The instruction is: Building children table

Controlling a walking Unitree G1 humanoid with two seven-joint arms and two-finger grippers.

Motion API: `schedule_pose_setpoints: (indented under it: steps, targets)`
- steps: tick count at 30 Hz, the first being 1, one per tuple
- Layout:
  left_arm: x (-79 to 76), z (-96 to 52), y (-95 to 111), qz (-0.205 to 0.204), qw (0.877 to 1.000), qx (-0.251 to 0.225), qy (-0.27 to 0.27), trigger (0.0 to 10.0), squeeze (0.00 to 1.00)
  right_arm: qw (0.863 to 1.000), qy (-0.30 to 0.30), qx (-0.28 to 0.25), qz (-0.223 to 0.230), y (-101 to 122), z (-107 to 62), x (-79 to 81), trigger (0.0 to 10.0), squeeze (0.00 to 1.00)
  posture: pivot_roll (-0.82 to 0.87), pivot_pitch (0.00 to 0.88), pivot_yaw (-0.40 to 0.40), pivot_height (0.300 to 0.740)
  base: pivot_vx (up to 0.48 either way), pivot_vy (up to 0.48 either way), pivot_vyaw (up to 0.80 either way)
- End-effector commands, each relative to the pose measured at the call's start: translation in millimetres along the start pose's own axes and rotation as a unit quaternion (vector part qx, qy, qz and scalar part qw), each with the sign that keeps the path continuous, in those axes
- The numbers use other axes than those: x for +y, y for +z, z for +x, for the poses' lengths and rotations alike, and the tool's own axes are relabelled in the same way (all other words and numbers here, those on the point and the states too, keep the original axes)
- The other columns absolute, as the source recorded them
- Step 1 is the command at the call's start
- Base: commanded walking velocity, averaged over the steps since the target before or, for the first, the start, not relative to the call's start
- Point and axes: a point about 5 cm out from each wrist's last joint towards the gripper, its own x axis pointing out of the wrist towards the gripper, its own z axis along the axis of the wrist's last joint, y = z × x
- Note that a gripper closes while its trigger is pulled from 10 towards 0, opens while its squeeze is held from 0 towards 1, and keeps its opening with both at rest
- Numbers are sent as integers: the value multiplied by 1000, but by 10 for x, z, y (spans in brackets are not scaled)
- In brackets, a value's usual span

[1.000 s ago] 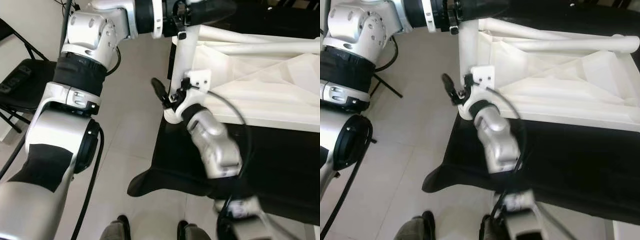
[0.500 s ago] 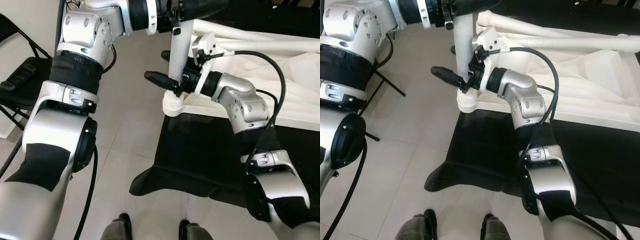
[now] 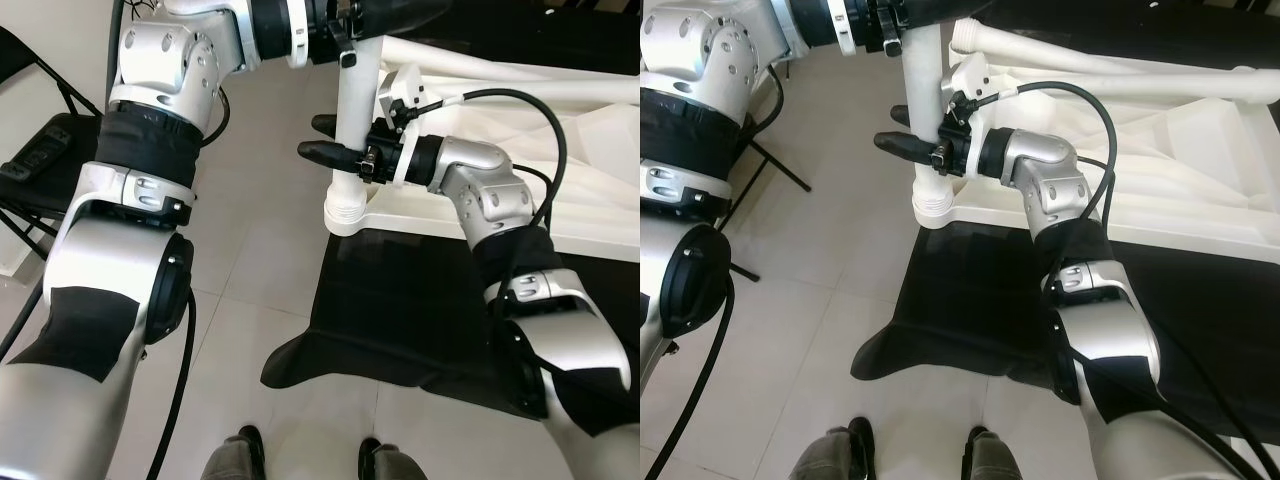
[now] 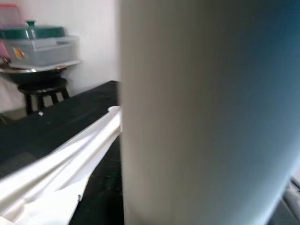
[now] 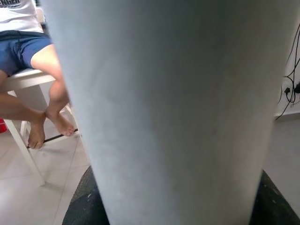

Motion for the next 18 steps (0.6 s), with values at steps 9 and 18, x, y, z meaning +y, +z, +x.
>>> schedule_pose_setpoints:
  steps: [9, 18]
  targets:
    - [-139, 236, -67, -2, 1000, -2, -30, 10000, 0, 997, -72, 17, -12, -120, 208, 54, 0, 0, 3, 270, 32, 740, 0, 0, 0]
    - [-130, 231, -57, -14, 1000, -4, -25, 10000, 0, 899, -434, 41, 44, -615, -74, 309, 0, 0, 1, 266, 34, 740, 0, 0, 0]
